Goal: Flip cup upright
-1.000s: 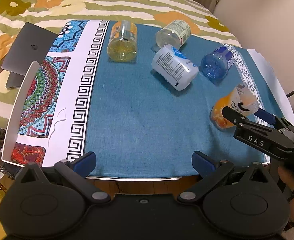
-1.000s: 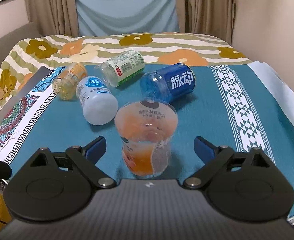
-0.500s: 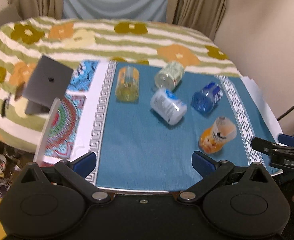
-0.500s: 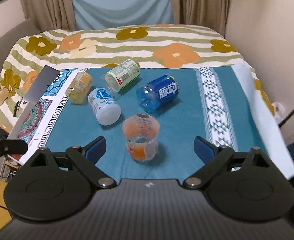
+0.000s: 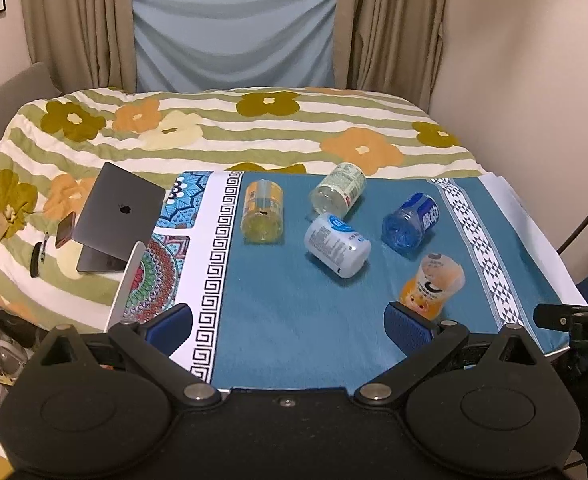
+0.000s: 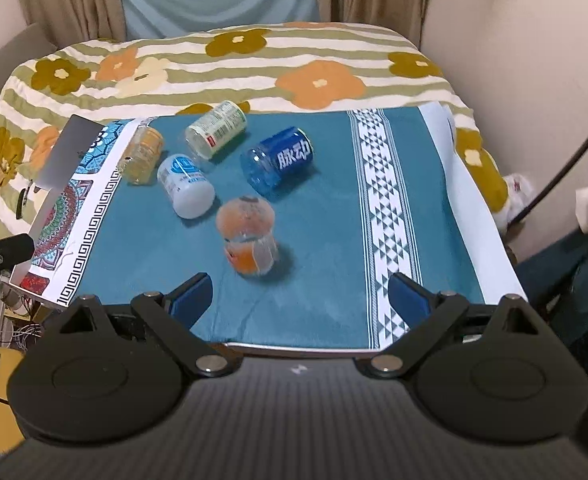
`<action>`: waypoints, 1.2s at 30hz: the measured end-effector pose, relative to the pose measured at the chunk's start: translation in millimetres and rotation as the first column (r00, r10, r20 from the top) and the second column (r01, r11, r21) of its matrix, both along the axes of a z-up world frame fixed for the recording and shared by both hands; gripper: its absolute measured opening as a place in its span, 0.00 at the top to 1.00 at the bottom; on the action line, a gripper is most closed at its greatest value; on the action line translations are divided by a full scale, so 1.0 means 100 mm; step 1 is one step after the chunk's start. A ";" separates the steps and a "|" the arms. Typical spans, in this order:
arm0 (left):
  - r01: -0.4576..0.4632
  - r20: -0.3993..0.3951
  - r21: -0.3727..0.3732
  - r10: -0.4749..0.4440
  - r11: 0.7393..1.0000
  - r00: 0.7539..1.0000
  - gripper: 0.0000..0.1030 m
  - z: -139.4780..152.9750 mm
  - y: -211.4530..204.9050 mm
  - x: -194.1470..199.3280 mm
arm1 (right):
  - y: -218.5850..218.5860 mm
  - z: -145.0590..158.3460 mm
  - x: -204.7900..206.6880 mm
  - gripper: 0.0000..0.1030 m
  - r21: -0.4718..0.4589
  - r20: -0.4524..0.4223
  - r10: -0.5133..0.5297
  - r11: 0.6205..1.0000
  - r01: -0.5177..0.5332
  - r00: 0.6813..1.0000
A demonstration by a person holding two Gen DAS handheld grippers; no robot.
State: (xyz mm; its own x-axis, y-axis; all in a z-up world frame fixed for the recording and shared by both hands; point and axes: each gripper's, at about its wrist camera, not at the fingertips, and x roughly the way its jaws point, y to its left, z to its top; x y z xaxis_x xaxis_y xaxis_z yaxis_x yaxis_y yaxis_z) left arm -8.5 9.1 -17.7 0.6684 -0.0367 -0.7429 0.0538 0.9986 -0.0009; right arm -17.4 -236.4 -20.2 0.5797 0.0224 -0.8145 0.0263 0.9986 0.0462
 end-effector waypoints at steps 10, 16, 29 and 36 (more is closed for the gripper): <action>0.022 0.024 0.053 -0.024 0.998 0.999 0.00 -0.01 -0.13 -0.07 | -0.04 -0.03 -0.08 0.00 -0.001 0.000 -0.019 1.000 0.019 1.000; 0.025 0.025 0.052 -0.027 0.998 0.999 0.00 -0.01 -0.14 -0.07 | -0.04 -0.02 -0.07 0.00 -0.005 0.002 -0.019 1.000 0.019 1.000; 0.029 0.025 0.049 -0.030 0.998 0.999 0.00 0.00 -0.17 -0.03 | -0.06 0.01 -0.02 0.00 -0.002 0.008 -0.025 1.000 0.025 1.000; 0.026 0.025 0.049 -0.027 0.998 0.999 0.00 0.00 -0.16 -0.03 | -0.06 0.01 -0.02 0.00 -0.003 0.009 -0.025 1.000 0.025 1.000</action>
